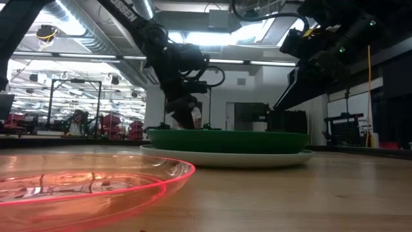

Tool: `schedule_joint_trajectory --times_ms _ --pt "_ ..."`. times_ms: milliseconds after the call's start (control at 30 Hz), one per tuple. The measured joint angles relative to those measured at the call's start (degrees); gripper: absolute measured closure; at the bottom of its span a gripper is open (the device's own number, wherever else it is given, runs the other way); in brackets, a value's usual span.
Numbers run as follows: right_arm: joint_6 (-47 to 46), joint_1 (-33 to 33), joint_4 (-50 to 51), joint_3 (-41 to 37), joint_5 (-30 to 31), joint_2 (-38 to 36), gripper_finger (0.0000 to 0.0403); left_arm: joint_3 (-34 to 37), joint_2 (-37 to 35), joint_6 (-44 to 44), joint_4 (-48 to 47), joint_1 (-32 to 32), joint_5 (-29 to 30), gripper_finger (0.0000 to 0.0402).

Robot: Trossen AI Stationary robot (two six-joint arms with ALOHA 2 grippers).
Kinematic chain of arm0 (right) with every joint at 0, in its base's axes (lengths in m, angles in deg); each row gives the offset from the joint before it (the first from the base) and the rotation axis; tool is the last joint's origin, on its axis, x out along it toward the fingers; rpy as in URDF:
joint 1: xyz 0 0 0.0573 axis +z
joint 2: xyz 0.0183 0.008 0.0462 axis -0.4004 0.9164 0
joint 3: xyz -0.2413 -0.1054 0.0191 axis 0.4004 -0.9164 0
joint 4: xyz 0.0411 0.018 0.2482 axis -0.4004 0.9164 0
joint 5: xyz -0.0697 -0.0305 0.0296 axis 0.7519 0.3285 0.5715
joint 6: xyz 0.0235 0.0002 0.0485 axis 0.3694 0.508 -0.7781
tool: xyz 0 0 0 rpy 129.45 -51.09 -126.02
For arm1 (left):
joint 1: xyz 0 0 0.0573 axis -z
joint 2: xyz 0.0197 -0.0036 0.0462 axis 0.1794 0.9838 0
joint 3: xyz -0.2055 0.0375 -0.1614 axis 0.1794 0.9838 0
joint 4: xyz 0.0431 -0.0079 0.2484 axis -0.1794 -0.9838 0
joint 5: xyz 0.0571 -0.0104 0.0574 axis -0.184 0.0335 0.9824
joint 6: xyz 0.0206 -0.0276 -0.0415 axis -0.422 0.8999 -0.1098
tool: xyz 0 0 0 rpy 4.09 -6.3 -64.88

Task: Stack plastic plates
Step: Stack the light green plate on top of the light green plate

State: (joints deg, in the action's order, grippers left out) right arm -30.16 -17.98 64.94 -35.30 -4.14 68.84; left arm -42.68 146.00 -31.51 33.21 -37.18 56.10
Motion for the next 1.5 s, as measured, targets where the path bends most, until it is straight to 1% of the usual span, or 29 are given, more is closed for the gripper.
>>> schedule_joint_trajectory --times_ms 133,200,300,367,500,633,767,1067,1233,1367,1500 --pt "-0.05 0.00 -0.02 0.00 0.00 0.00 0.0265 1.97 0.07 -16.79 -0.11 1.06 0.16 0.0302" --pt "-0.07 -0.02 -0.02 0.00 0.03 0.00 0.0265 2.67 0.07 -21.43 -0.04 1.32 0.37 0.0302" --pt "-0.09 -0.02 -0.02 0.00 0.05 0.00 0.0265 3.97 0.07 -25.44 2.67 1.42 1.33 0.0302" --pt "-0.09 -0.02 -0.05 0.00 0.05 0.00 0.0265 4.67 0.11 -25.89 6.24 1.42 3.11 0.0302" --pt "-0.09 -0.01 -0.19 0.00 0.07 0.00 0.0265 5.47 0.11 -28.53 9.86 1.39 2.96 0.0302" --pt "-0.10 -0.02 -0.22 0.00 0.10 0.00 0.0265 5.61 0.11 -28.95 9.90 1.39 2.70 0.0302" --pt "-0.09 0.00 -0.22 0.00 0.12 0.00 0.0265 5.61 0.11 -28.87 8.90 1.39 0.06 0.0302" --pt "-0.09 0.00 -0.55 0.00 0.14 0.00 0.0265 5.61 0.70 -28.80 10.07 0.94 -0.03 0.0302" --pt "-0.09 -0.01 -0.55 0.00 0.14 0.00 0.0265 5.61 2.90 -29.09 10.70 0.84 0.59 0.0302" --pt "-0.09 0.00 -0.49 0.02 0.14 0.00 0.0265 5.59 3.06 -29.13 12.28 1.26 3.26 0.0302" --pt "-0.09 -0.01 -0.48 0.02 0.16 0.00 0.0265 5.61 3.06 -29.42 12.06 1.29 2.91 0.0302"
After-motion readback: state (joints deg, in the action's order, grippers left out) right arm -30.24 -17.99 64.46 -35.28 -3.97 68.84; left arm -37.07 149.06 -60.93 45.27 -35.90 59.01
